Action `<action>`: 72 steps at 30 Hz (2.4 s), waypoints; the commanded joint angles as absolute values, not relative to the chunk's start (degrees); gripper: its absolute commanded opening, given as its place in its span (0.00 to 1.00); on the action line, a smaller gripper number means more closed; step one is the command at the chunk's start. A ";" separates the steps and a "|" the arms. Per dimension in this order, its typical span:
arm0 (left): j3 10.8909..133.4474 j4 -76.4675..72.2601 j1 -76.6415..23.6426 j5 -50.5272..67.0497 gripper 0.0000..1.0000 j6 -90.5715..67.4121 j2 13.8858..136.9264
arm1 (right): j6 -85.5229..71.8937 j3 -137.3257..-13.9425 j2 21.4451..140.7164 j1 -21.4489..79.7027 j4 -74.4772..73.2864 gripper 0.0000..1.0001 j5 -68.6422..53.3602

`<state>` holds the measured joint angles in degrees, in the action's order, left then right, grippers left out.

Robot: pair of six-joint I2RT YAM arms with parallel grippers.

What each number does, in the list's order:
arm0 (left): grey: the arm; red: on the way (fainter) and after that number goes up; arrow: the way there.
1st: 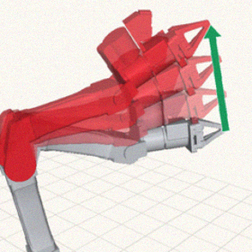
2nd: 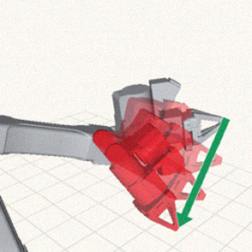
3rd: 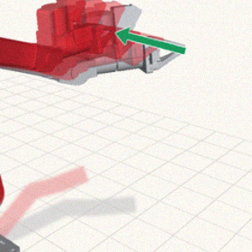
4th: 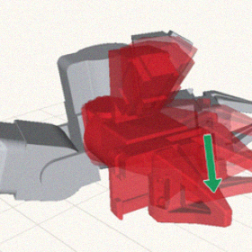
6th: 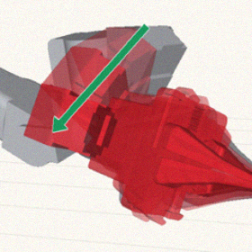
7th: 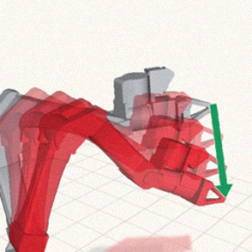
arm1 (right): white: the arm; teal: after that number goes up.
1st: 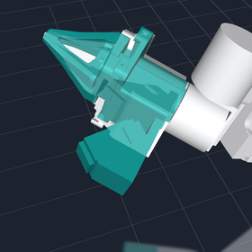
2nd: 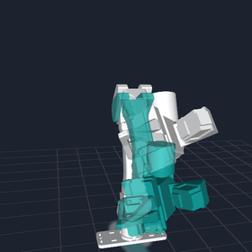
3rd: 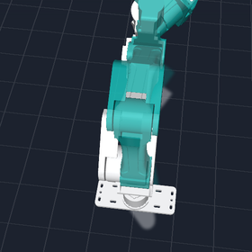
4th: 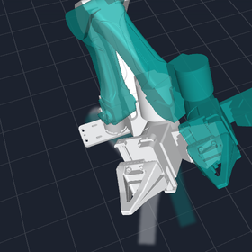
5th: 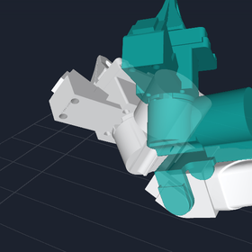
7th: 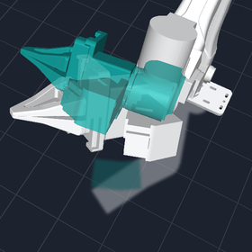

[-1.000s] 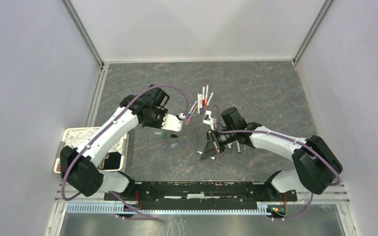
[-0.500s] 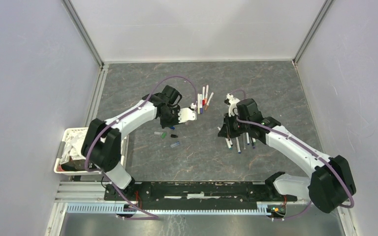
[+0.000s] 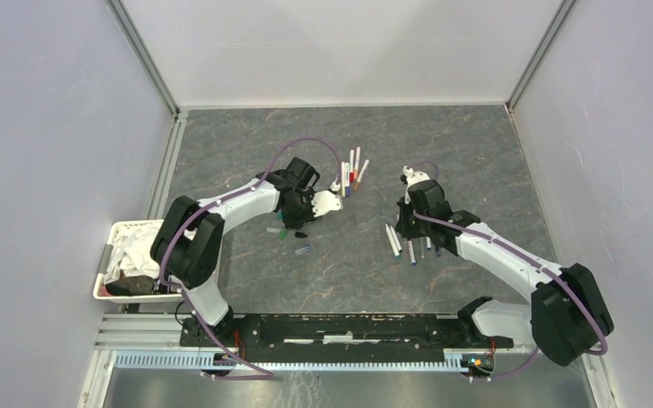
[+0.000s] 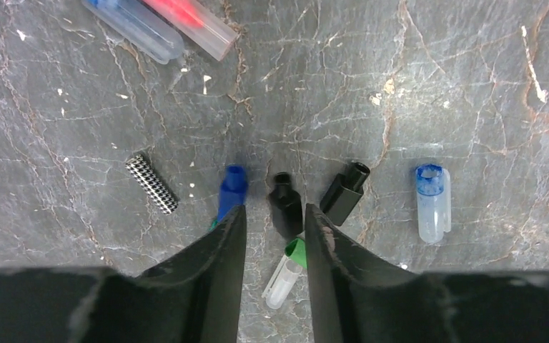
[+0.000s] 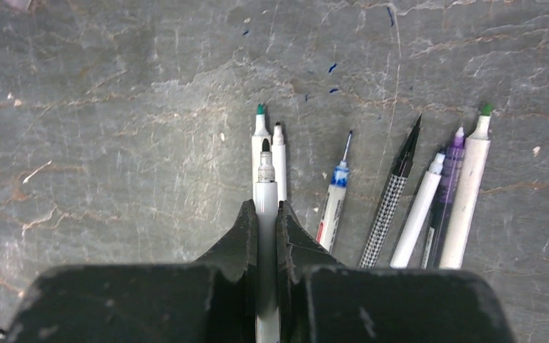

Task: Open the pen caps
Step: Place the pen cap at the center of the board, then place the pen at the center of the board, then pick up the pen from the center of the board.

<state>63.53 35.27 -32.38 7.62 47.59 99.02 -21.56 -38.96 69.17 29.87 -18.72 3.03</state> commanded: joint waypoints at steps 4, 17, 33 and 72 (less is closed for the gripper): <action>66.80 34.29 -32.47 7.42 0.54 42.08 96.08 | -23.40 -38.26 72.84 29.58 -10.46 0.00 8.90; 83.75 46.39 -24.64 9.88 1.00 35.49 86.53 | -24.41 -36.75 78.40 29.66 -4.86 0.02 11.63; 85.95 56.42 -19.35 19.66 1.00 32.84 77.75 | -26.36 -37.89 80.75 29.76 -7.52 0.31 12.84; 66.12 38.48 -19.40 18.05 1.00 25.70 64.07 | -26.44 -91.70 123.64 29.39 -12.06 0.37 21.84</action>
<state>66.98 40.12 -19.27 19.35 25.36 65.10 -25.69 -89.52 122.85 29.85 -10.59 18.46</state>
